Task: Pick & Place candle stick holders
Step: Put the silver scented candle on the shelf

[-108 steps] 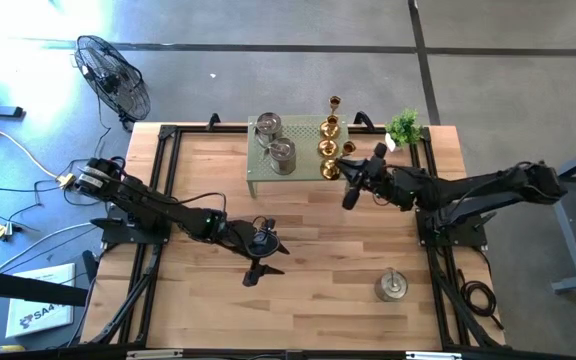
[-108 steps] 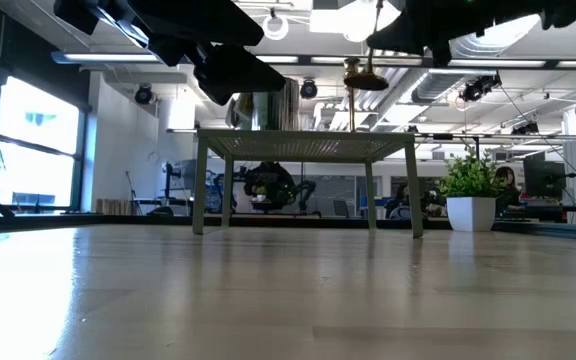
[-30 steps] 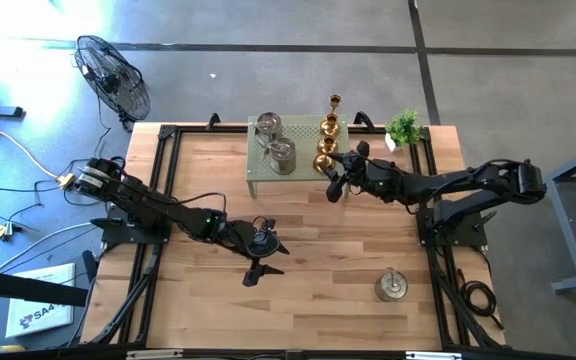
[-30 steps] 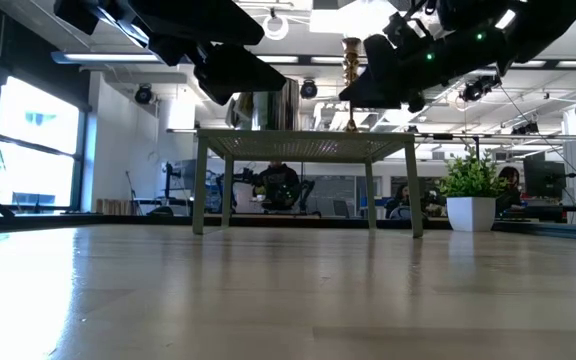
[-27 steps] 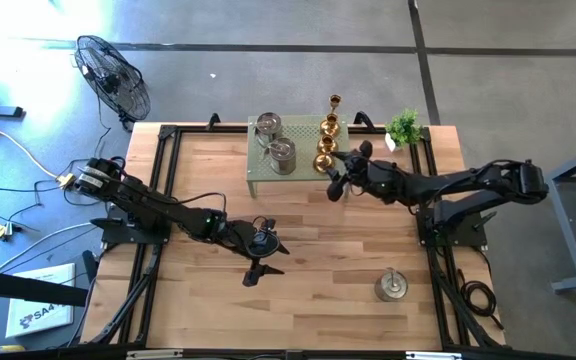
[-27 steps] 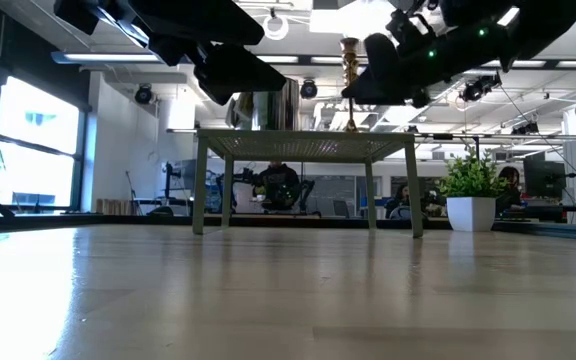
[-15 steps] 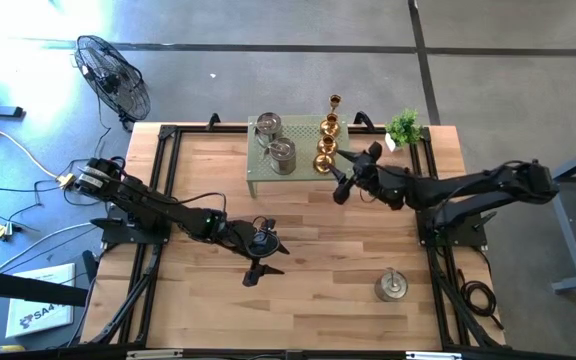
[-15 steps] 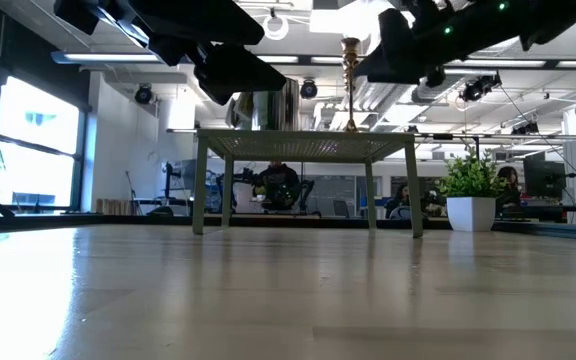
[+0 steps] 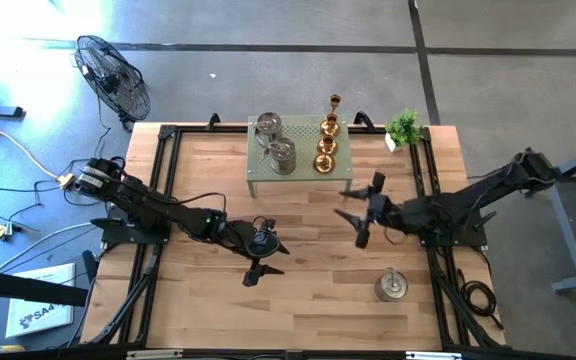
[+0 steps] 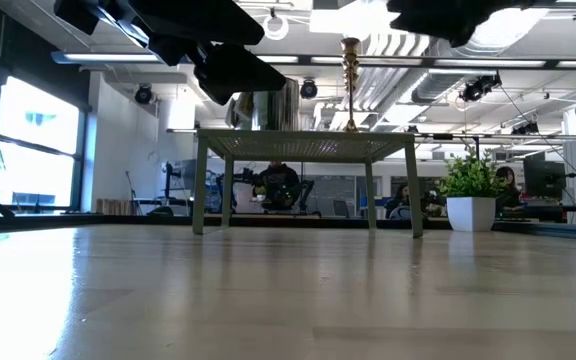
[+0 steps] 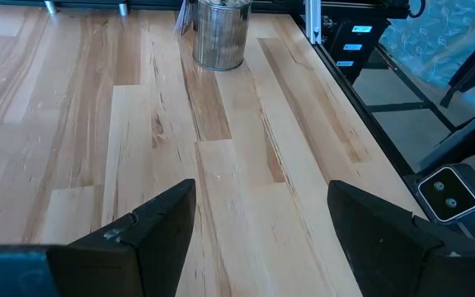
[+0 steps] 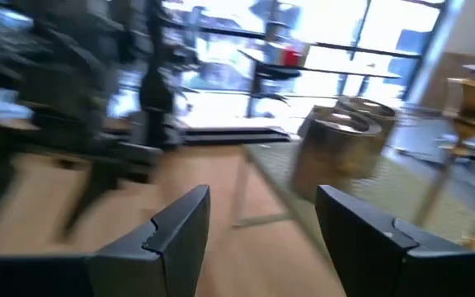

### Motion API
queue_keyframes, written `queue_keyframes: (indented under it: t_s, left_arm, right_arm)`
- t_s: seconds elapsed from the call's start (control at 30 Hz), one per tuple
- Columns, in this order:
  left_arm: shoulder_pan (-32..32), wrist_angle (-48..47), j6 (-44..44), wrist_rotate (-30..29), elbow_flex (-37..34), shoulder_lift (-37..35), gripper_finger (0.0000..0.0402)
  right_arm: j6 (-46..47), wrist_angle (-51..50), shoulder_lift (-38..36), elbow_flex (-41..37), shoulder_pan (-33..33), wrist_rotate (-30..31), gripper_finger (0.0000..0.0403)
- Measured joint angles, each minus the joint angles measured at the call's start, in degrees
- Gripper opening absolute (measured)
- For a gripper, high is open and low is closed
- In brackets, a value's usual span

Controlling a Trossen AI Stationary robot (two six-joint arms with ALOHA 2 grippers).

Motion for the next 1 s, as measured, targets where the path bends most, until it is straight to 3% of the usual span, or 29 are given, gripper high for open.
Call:
queue_keyframes:
  t_s: [0.3,0.63,0.83,1.0]
  left_arm:
    - [0.0,0.02,0.0,0.0,0.0,0.0,0.027]
    - [0.0,0.0,0.0,-0.02,0.0,0.0,0.027]
    - [0.0,0.02,0.0,0.0,0.0,0.0,0.027]
    - [0.0,0.02,0.0,-0.01,0.0,0.0,0.027]
  right_arm:
    - [6.22,-0.81,-0.13,0.04,8.77,0.91,0.0216]
    - [14.72,-0.13,4.15,0.04,9.68,0.97,0.0216]
    - [17.84,-0.13,11.35,0.04,11.68,6.28,0.0216]
    - [19.5,0.67,14.53,0.04,15.77,16.45,0.0214]
